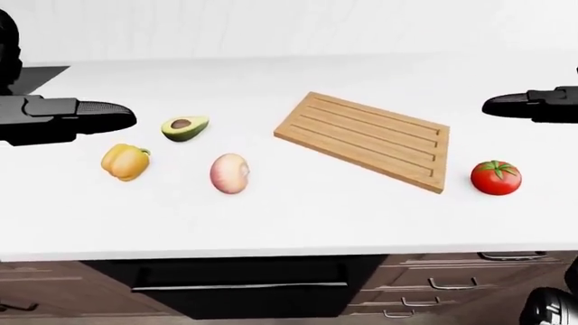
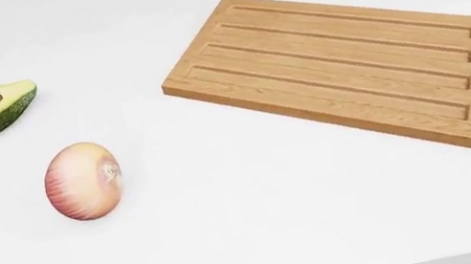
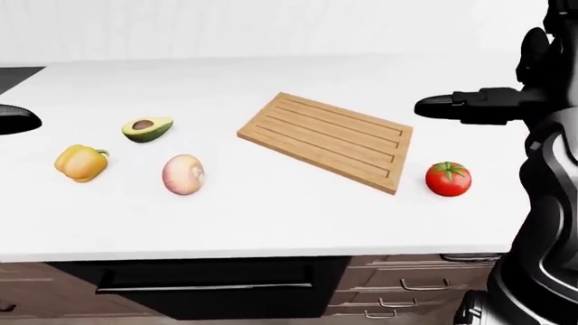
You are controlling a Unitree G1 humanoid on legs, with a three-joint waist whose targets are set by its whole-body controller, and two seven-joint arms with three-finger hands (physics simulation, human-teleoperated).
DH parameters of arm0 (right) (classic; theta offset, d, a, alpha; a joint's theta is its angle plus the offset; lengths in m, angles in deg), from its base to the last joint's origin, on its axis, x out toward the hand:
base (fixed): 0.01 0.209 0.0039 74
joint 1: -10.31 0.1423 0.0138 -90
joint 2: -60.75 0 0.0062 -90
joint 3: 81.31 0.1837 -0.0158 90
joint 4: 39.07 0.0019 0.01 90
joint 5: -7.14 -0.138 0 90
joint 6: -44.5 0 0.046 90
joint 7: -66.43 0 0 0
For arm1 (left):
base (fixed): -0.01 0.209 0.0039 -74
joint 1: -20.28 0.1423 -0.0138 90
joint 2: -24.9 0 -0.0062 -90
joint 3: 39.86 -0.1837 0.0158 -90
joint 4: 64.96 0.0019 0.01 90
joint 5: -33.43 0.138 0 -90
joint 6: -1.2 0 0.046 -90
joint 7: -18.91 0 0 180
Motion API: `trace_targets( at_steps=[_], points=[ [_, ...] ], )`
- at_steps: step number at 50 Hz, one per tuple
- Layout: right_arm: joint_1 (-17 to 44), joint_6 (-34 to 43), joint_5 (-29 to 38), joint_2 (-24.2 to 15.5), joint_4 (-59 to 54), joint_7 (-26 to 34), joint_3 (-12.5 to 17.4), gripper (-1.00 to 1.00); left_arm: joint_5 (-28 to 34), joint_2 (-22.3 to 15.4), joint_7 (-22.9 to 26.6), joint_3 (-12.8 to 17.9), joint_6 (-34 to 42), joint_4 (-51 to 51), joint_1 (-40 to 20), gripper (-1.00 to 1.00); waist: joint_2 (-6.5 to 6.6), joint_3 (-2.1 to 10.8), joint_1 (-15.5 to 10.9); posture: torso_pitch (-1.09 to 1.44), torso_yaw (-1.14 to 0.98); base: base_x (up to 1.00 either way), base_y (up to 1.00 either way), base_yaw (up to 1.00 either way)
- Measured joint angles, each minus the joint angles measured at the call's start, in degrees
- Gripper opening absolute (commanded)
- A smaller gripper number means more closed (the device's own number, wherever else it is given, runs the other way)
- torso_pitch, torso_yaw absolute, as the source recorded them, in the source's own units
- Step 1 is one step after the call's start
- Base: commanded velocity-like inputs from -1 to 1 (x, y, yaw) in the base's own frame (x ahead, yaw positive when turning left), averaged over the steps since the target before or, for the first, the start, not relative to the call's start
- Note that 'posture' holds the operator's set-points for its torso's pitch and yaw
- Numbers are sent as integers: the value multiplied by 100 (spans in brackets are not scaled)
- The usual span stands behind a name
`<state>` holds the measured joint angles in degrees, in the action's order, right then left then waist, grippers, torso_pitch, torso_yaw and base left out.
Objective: Place the avocado, onion, tomato and bell pepper on the cutting board.
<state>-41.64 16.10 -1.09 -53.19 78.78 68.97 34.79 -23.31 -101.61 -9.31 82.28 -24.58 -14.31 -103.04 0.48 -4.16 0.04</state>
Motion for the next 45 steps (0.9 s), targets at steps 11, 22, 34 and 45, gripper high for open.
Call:
trace_targets(
  at_steps=[11,22,34,45],
  points=[
    [-922,92,-21,62,603,393,498,100,147,73,70,-40,37,-31,-22,100,-46,-14,7,0,0,0,0,0],
    [-1582,-404,406,543,431,674,538,100,31,174,-64,-11,140,69,-121,100,-24,-5,29,0,0,0,0,0],
    [-2125,-1384,1000,1001,-97,938,495,100,-157,43,-203,-21,47,71,-44,100,20,17,35,0,0,0,0,0],
    [-2219,-1967,1409,1166,-605,1032,405,100,-267,-17,-269,23,21,76,-5,100,23,38,49,0,0,0,0,0]
  ],
)
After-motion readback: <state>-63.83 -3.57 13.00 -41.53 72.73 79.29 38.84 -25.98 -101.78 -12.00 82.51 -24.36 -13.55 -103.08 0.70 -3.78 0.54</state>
